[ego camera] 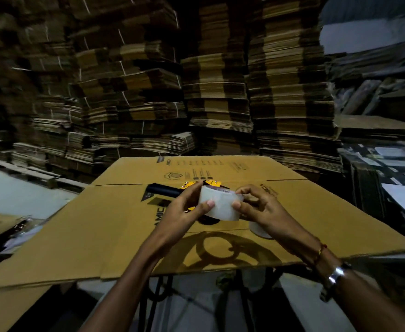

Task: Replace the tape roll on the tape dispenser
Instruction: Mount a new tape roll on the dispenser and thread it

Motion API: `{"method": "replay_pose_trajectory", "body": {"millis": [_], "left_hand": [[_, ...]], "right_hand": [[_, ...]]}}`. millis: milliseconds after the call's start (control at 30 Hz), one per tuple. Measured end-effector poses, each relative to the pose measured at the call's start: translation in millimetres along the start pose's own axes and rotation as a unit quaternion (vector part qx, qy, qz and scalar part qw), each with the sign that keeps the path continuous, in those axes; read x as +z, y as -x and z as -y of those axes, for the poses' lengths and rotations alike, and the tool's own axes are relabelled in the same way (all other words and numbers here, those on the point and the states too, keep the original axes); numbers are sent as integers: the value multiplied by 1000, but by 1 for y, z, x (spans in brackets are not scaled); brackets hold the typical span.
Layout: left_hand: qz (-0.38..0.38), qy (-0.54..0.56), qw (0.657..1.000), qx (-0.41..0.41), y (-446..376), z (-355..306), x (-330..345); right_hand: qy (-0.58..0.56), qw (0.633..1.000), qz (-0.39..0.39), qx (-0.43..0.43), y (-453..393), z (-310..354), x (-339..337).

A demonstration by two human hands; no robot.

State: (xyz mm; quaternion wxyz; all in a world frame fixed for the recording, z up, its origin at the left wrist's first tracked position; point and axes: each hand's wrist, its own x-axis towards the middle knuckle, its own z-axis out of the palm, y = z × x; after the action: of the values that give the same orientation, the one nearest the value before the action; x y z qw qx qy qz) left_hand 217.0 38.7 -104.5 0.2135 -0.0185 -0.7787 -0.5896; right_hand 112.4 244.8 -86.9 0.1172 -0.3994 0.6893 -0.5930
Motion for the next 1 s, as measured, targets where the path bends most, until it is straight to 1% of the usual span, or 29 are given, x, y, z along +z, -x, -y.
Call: {"method": "replay_pose_trajectory", "body": {"millis": [100,200,267,333,400,467,533,633,700,800,867,1000], "left_hand": [[47,25,998,-46,6,10,-9],[45,43,996,-62,12,15,-10],[43,106,990,-82,15,19,-6],[55,185,976,-99,16,24,0],[45,208,972,-97,16,28,6],[23,191,978,-81,16,29,12],[1,147,987,-58,14,31,15],[-15,87,995,-49,10,37,21],[-14,73,995,-61,7,42,27],[-11,38,997,-60,5,44,35],[-15,44,997,-62,3,45,36],[-25,102,991,-81,0,46,30]], "right_hand": [[-22,998,38,36,3,-4,6],[-46,995,50,67,4,-8,15],[-85,991,52,84,5,-14,22],[-119,987,47,94,5,-19,27],[-120,988,33,89,5,-23,29],[-104,991,14,80,4,-29,28],[-70,995,-4,71,4,-36,25],[54,997,-40,38,6,-44,23],[147,986,-74,19,6,-53,24],[220,970,-108,7,4,-63,28],[214,971,-107,5,4,-65,30],[108,991,-73,25,5,-64,22]]}}
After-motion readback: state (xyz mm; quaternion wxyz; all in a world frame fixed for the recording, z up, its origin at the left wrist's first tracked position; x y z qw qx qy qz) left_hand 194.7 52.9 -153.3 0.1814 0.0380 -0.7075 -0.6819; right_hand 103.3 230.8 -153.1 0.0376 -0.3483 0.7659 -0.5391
